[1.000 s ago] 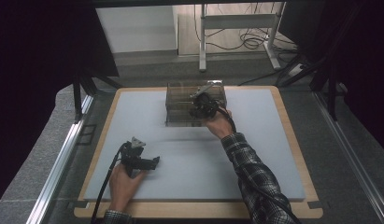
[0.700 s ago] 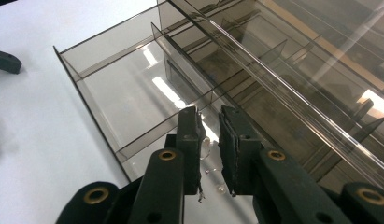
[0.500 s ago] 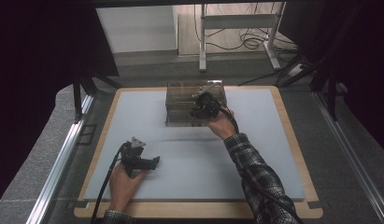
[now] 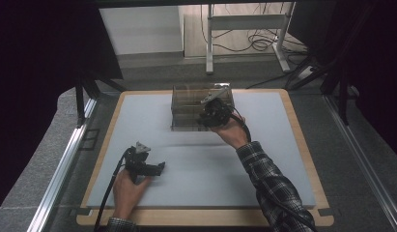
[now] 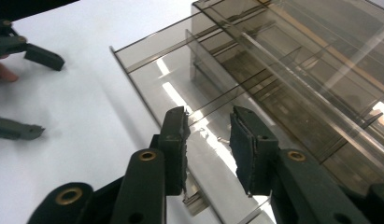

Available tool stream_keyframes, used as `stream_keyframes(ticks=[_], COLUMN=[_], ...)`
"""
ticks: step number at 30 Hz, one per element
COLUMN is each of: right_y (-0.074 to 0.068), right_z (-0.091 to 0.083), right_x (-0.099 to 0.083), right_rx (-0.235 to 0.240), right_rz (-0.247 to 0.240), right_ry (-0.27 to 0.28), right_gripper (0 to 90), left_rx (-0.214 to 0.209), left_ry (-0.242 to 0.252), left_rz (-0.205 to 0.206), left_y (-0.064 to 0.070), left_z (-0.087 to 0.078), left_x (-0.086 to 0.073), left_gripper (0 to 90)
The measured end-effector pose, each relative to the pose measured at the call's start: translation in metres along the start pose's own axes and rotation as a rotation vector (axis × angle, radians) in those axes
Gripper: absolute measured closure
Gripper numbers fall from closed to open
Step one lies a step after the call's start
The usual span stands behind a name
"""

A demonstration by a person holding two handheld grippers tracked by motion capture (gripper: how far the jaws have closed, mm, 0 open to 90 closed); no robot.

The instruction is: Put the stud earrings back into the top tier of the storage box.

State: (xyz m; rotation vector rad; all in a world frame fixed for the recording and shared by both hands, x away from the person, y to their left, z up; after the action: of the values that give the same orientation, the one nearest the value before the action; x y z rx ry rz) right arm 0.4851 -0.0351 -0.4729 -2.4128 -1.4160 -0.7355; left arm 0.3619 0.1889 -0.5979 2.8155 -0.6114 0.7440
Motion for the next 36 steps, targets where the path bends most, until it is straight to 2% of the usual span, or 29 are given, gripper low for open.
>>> stream_keyframes(ticks=[5,15,17,18,21,23,25,28,29,30,31,33,35,36], right_y=[-0.007,-0.029,-0.034,-0.034,-0.041,-0.043,-0.047,-0.049,-0.051,-0.051,-0.052,-0.053,-0.055,-0.056], right_z=[-0.004,-0.009,-0.01,-0.01,-0.009,-0.008,-0.004,-0.002,0.003,0.003,0.007,0.008,0.016,0.018], right_x=[-0.005,-0.028,-0.037,-0.037,-0.051,-0.055,-0.069,-0.077,-0.088,-0.088,-0.1,-0.104,-0.126,-0.131], right_rx=[0.015,0.035,0.029,0.029,0.034,0.034,0.034,0.025,0.019,0.019,0.018,0.018,0.03,0.025], right_rz=[-0.011,-0.036,-0.053,-0.053,-0.057,-0.056,-0.053,-0.045,-0.026,-0.026,-0.018,-0.01,0.002,0.001], right_ry=[0.005,0.006,-0.002,-0.002,-0.016,-0.023,-0.031,-0.03,-0.032,-0.032,-0.032,-0.036,-0.059,-0.065], right_gripper=[59.3,45.8,39.4,39.4,30.4,28.5,22.1,17.6,13.0,13.0,9.6,8.8,5.6,5.3], left_rx=[0.0,0.003,0.002,0.002,0.003,0.003,0.003,0.004,0.002,0.002,0.003,0.002,0.002,0.002], left_ry=[0.0,-0.004,-0.002,-0.002,-0.002,-0.002,-0.003,-0.007,0.0,0.001,-0.001,-0.003,-0.003,-0.003], left_rz=[0.0,0.006,0.004,0.004,0.004,0.004,0.004,0.008,0.001,0.0,0.002,0.002,0.002,0.002], left_y=[0.0,-0.001,0.0,0.0,0.0,0.0,0.0,-0.001,0.0,0.0,0.0,0.0,0.0,0.0], left_z=[0.0,0.0,0.0,0.0,0.0,0.0,0.0,0.0,0.0,0.0,0.0,0.0,0.0,0.0], left_x=[0.0,0.0,0.0,0.0,0.0,0.0,0.0,0.0,0.0,0.0,0.0,0.0,0.0,0.0], left_gripper=[0.0,0.0,0.0,0.0,0.0,0.0,0.0,0.0,0.0,0.0,0.0,0.0,0.0,0.0])
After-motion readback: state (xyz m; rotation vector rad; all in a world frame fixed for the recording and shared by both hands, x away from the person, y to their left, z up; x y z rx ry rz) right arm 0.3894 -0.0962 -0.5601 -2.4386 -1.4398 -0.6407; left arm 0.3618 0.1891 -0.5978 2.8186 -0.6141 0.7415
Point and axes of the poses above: each handheld gripper's, and its own axes: z roughly forward along the jaws, x roughly out of its top, y roughly to its right, the point moved 6 cm from there along z, roughly forward along the jaws, and after that the axes turned 13 degrees about -y, right-handed, at the moved point
